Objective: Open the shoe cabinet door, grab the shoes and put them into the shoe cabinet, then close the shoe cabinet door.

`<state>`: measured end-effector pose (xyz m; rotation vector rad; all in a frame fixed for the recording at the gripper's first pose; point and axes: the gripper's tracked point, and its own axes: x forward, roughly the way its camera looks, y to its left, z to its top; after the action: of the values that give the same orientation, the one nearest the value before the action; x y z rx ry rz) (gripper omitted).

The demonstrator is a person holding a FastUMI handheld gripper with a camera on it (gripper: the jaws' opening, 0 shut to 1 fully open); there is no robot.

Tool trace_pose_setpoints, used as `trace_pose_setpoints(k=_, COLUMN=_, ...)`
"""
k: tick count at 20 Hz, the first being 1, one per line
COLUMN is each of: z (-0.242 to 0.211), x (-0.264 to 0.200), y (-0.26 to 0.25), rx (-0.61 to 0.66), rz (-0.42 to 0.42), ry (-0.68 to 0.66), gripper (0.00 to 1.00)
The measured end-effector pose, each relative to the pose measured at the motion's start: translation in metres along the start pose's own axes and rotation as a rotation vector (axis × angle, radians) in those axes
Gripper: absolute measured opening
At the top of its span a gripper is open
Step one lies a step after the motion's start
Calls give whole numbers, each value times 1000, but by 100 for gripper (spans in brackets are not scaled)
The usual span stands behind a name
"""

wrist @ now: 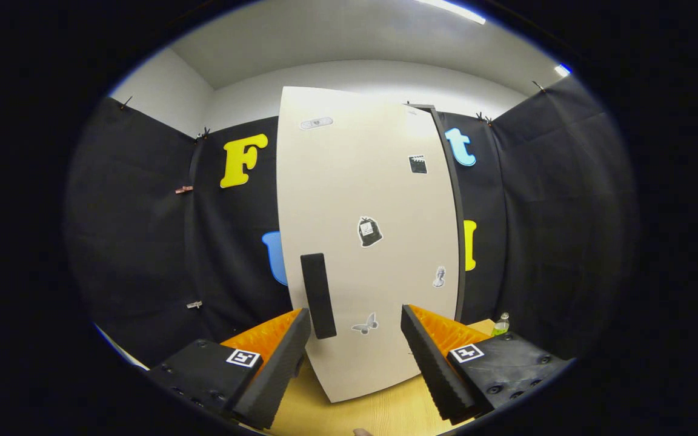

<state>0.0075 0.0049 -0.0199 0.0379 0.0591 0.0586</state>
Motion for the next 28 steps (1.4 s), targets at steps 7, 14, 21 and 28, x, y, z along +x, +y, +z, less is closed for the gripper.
trace_pose_setpoints(k=7, z=-5, x=2, y=13, rx=0, rz=16, ry=10, gripper=97)
trace_pose_setpoints(k=14, z=-9, x=6, y=17, rx=5, rz=21, ry=23, gripper=97)
trace_pose_setpoints(k=21, z=-12, x=13, y=15, rx=9, rz=16, ry=39, gripper=97)
trace_pose_setpoints(k=28, z=-9, x=15, y=14, rx=17, rz=10, ry=41, gripper=97)
